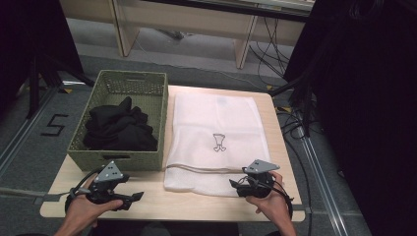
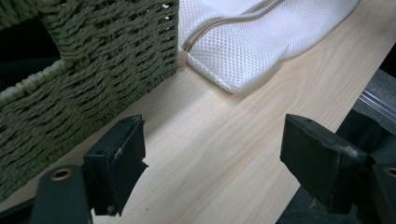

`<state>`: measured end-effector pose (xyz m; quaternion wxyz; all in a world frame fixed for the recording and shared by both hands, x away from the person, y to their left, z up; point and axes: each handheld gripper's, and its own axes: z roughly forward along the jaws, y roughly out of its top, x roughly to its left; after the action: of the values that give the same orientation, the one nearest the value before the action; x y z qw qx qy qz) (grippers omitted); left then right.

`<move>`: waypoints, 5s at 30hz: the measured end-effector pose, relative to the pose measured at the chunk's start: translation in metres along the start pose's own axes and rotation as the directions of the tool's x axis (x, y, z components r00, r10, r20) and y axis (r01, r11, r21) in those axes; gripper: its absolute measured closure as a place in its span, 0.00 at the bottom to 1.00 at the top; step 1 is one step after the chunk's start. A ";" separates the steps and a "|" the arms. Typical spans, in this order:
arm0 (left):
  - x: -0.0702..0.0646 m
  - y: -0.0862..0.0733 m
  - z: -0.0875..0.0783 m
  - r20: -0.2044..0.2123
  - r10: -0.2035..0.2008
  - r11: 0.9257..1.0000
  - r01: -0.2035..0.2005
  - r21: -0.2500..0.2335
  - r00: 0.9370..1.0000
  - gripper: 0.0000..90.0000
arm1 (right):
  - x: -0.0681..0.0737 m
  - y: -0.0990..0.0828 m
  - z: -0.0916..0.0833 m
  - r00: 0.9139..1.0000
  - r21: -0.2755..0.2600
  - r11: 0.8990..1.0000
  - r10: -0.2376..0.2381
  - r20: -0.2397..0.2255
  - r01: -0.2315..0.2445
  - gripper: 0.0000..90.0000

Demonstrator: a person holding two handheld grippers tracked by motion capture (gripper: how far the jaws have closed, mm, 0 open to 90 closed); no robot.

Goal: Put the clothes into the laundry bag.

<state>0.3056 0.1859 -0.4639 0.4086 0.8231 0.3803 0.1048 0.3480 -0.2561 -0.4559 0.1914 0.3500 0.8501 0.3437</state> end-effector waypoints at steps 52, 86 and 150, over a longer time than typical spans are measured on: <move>0.003 0.004 0.000 0.003 0.013 1.000 -0.013 -0.008 1.000 0.24 | -0.026 0.030 0.087 0.937 0.163 0.929 -0.304 -0.172 0.331 0.87; 0.003 0.008 -0.007 -0.025 0.021 0.999 -0.022 -0.040 0.999 0.24 | -0.029 0.097 0.025 0.925 -0.101 0.923 -0.361 0.117 0.373 0.99; 0.168 0.121 0.068 -0.224 -0.049 0.904 0.139 0.405 0.973 0.03 | -0.034 0.097 0.026 0.930 -0.103 0.926 -0.354 0.095 0.363 0.98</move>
<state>0.5199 0.2199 -0.4397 0.1853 0.8565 0.4739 0.0865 0.4312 -0.2190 -0.4015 0.3030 0.1892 0.8701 0.3395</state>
